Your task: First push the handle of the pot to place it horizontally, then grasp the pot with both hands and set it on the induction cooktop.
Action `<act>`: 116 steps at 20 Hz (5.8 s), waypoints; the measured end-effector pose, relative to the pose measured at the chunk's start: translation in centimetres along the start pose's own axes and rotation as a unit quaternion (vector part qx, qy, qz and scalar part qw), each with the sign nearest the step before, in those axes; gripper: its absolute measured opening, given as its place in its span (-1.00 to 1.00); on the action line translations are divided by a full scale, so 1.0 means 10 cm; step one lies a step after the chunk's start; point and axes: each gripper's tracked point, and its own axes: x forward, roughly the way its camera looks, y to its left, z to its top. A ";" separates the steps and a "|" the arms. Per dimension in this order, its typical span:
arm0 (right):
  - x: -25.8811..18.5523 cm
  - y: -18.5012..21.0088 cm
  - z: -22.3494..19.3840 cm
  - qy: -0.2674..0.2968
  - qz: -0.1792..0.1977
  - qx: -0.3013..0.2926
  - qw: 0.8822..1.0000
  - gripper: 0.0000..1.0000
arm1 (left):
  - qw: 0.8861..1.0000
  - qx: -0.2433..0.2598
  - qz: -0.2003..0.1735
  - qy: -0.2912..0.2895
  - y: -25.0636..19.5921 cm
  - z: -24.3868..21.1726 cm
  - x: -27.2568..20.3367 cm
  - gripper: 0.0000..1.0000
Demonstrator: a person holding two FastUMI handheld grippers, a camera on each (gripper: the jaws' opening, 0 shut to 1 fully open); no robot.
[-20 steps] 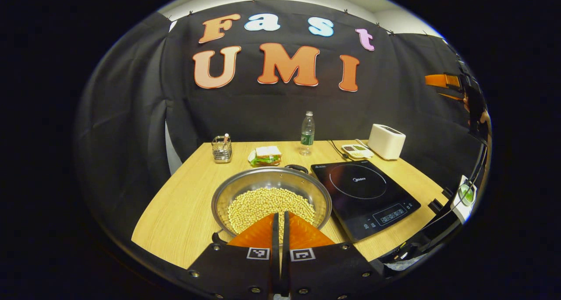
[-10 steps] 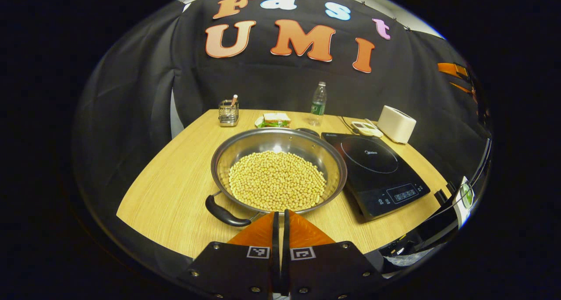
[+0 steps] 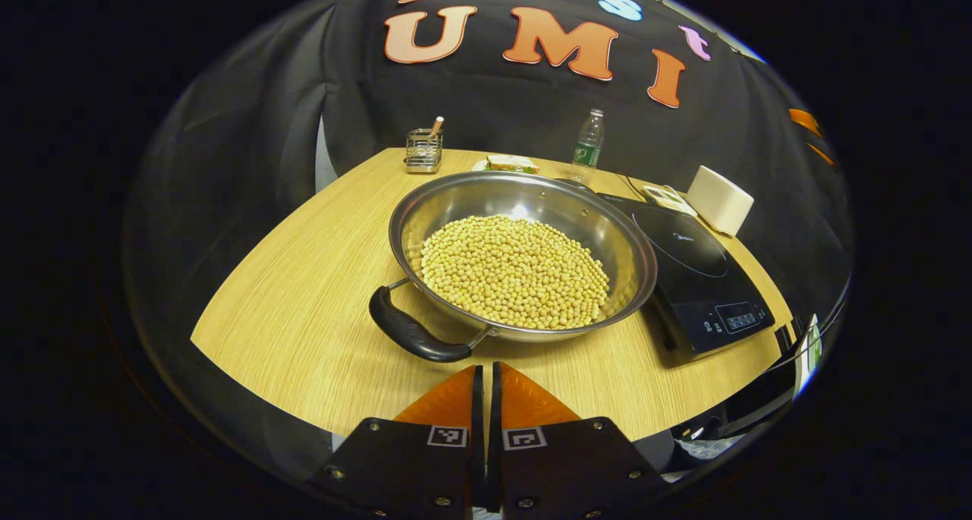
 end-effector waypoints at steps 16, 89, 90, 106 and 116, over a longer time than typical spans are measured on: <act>0.18 -0.02 -0.10 0.012 -0.006 -0.003 1.000 0.91 | 0.999 -0.028 0.024 0.004 0.28 0.19 0.22 -0.96; 0.46 0.74 -0.27 0.023 -0.025 -0.004 0.999 0.91 | 0.999 0.020 0.029 -0.020 1.43 0.98 0.99 -0.94; 0.46 0.77 -0.28 0.023 -0.026 -0.005 0.999 0.91 | 0.999 0.019 0.026 -0.023 1.42 0.99 0.94 -0.94; 0.54 2.08 -1.31 0.070 0.035 0.017 0.997 0.91 | 0.991 0.015 0.003 -0.132 1.32 1.50 0.52 -1.00; 0.79 2.79 -2.43 0.172 0.041 0.021 0.984 0.92 | 0.993 -0.007 -0.001 -0.115 1.41 1.50 0.95 0.91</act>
